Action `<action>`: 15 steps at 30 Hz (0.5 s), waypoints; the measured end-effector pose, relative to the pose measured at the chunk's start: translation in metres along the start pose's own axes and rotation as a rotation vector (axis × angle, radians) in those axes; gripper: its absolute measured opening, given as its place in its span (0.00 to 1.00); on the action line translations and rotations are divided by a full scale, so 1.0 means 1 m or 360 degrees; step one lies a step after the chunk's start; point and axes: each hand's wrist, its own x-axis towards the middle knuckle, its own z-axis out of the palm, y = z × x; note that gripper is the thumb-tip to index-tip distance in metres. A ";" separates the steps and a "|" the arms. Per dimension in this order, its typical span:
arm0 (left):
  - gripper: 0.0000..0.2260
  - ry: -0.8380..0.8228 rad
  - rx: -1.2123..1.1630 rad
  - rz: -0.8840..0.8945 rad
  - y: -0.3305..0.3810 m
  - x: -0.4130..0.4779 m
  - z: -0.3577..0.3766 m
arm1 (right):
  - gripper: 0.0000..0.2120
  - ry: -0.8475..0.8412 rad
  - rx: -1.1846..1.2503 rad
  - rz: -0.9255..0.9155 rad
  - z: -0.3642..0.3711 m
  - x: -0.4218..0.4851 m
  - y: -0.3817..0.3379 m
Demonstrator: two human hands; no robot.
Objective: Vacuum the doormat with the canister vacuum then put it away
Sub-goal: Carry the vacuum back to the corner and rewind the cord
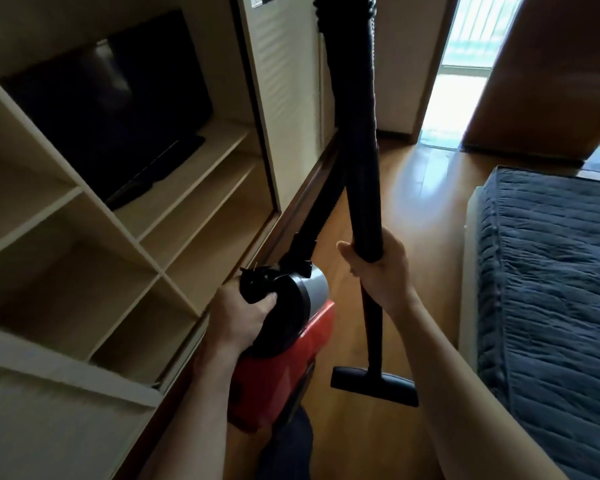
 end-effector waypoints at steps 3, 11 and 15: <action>0.10 -0.0043 -0.0025 0.0012 0.009 0.050 0.017 | 0.11 0.0030 -0.0010 0.0015 0.004 0.037 0.024; 0.08 -0.0316 -0.0218 0.0021 0.037 0.214 0.047 | 0.12 0.0181 -0.0151 0.0036 0.037 0.168 0.082; 0.11 -0.0451 -0.0250 0.0070 0.058 0.288 0.057 | 0.15 0.0263 -0.0240 0.0035 0.053 0.237 0.097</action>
